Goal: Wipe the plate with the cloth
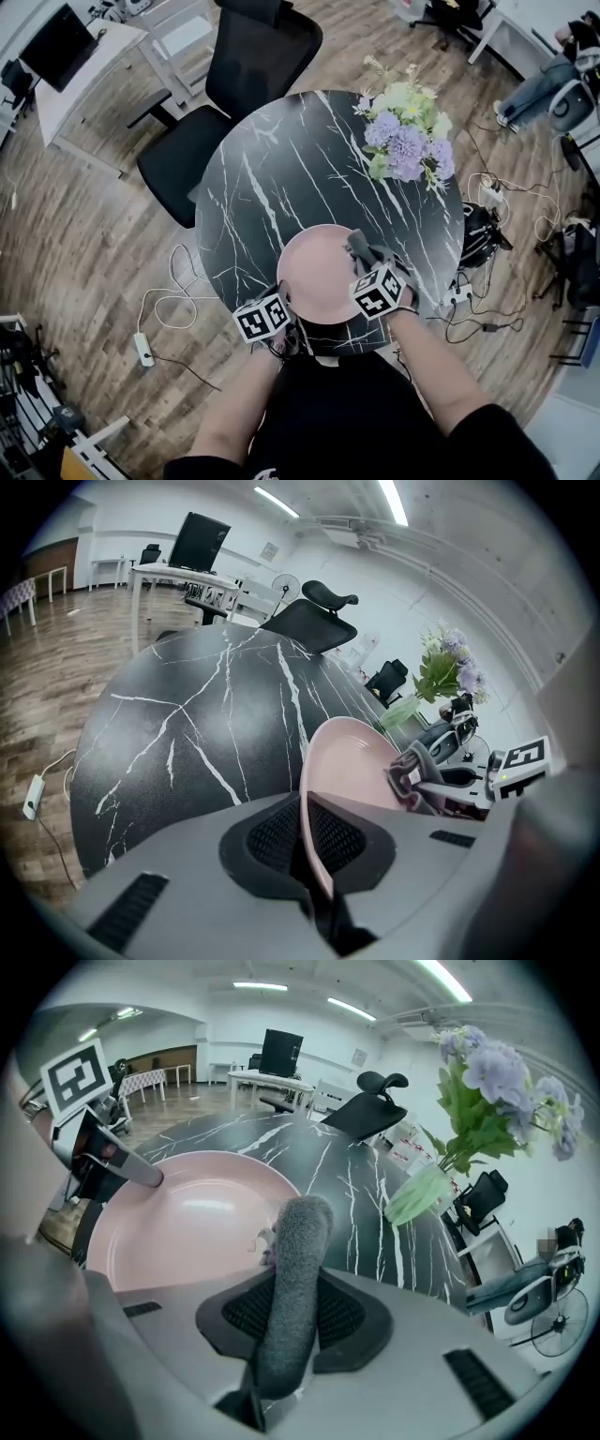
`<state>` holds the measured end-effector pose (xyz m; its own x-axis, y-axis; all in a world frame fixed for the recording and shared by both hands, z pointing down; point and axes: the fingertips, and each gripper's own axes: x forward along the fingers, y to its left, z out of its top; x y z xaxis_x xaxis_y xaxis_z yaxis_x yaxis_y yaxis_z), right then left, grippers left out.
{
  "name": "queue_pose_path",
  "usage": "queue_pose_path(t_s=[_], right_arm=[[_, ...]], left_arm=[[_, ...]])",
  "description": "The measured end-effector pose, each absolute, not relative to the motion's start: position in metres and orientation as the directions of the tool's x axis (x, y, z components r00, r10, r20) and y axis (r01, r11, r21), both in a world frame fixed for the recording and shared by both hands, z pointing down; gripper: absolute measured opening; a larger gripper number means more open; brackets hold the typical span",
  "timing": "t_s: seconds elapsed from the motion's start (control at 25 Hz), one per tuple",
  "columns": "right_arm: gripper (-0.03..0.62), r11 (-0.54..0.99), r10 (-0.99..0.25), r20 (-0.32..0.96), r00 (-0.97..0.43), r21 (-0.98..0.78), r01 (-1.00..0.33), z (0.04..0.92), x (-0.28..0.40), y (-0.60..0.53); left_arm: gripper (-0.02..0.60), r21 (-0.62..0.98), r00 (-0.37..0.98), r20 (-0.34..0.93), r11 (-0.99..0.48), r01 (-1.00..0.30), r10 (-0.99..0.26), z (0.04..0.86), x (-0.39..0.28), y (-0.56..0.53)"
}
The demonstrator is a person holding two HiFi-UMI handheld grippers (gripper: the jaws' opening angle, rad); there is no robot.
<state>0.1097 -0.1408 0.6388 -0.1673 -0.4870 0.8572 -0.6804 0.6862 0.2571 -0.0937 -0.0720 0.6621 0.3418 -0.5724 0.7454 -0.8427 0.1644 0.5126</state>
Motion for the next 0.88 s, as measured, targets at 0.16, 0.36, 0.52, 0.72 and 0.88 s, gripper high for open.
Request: queue_pose_path(t_s=[0.16, 0.36, 0.52, 0.72, 0.88], right_arm=[[0.109, 0.661, -0.55, 0.815, -0.181, 0.292, -0.691, 0.623, 0.114, -0.154], [0.107, 0.629, -0.595, 0.76, -0.262, 0.236, -0.741, 0.598, 0.123, -0.167], [0.107, 0.599, -0.583, 0.666, -0.465, -0.035, -0.8, 0.576, 0.119, -0.166], [0.108, 0.654, -0.564, 0.551, -0.615, -0.156, -0.74, 0.548, 0.113, -0.153], [0.107, 0.72, -0.543, 0.489, -0.682, -0.146, -0.678, 0.523, 0.109, -0.137]], left_arm=[[0.029, 0.494, 0.326, 0.755, 0.167, -0.853, -0.568, 0.662, -0.094, -0.073], [0.032, 0.405, 0.263, 0.761, 0.119, -0.906, -0.593, 0.653, -0.105, -0.079], [0.079, 0.318, 0.203, 0.737, 0.066, -0.946, -0.645, 0.633, -0.11, -0.081], [0.081, 0.243, 0.144, 0.671, 0.033, -0.969, -0.728, 0.595, -0.111, -0.08], [0.043, 0.211, 0.114, 0.606, 0.021, -0.977, -0.787, 0.56, -0.102, -0.069]])
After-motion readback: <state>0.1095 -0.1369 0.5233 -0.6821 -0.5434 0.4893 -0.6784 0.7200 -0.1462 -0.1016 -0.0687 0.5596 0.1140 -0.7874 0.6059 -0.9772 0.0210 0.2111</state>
